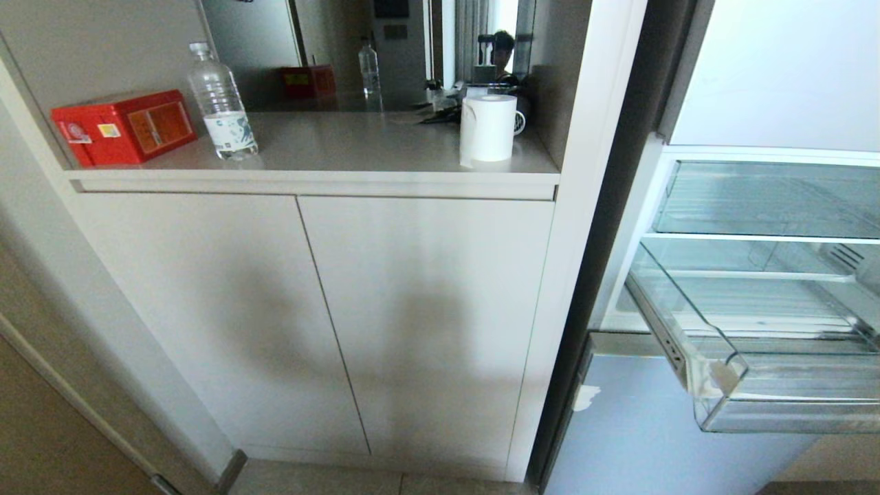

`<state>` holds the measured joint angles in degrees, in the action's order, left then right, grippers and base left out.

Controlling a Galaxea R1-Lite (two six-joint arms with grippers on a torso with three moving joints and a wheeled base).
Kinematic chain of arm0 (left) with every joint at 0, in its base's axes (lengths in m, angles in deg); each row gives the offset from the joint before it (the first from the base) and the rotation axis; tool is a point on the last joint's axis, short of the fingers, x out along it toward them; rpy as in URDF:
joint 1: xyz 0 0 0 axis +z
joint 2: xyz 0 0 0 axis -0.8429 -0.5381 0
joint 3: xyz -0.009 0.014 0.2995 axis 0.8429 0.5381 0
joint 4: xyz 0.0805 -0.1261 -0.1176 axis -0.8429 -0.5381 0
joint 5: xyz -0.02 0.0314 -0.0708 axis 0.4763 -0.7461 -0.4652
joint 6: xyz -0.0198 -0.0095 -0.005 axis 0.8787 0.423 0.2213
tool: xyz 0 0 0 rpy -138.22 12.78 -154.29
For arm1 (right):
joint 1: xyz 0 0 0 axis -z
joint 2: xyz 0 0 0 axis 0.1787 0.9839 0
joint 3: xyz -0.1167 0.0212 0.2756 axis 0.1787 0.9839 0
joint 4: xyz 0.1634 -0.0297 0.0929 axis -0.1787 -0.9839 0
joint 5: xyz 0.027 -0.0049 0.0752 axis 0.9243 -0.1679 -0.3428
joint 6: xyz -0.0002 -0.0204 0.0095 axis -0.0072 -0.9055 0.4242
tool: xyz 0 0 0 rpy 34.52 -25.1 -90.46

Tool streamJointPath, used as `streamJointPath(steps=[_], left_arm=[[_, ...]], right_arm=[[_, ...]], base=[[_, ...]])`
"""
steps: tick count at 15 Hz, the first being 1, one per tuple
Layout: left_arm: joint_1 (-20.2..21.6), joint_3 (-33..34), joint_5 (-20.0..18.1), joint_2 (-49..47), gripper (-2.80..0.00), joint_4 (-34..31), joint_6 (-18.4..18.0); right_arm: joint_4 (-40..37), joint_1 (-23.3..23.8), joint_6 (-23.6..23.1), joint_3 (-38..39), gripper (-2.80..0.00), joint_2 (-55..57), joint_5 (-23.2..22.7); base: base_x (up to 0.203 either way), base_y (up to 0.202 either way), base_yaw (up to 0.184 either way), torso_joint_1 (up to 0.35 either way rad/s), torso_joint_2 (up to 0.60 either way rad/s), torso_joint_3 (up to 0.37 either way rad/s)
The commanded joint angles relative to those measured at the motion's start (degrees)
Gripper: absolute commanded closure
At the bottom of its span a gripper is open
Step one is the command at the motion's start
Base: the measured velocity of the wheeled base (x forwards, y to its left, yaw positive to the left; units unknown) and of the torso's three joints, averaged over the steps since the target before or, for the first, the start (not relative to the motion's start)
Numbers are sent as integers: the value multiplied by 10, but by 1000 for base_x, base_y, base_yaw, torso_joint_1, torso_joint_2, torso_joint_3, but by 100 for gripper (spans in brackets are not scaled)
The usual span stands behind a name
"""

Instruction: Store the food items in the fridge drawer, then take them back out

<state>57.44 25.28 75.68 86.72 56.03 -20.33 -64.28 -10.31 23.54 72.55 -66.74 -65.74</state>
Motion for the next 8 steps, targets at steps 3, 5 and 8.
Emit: streamJointPath(steps=[3,5,8], left_arm=[[-1,0,0,-1,0,0,0],[-1,0,0,-1,0,0,0],[-1,0,0,-1,0,0,0]], right_arm=[[-2,0,1,1,-280,-1,0],[-2,0,2,1,-280,0,0],[-2,0,15,1,-280,0,1]], base=[[1,6,-127,2,3,5],[-2,9,-173,2,3,5],[1,9,-178,-3,1,4]])
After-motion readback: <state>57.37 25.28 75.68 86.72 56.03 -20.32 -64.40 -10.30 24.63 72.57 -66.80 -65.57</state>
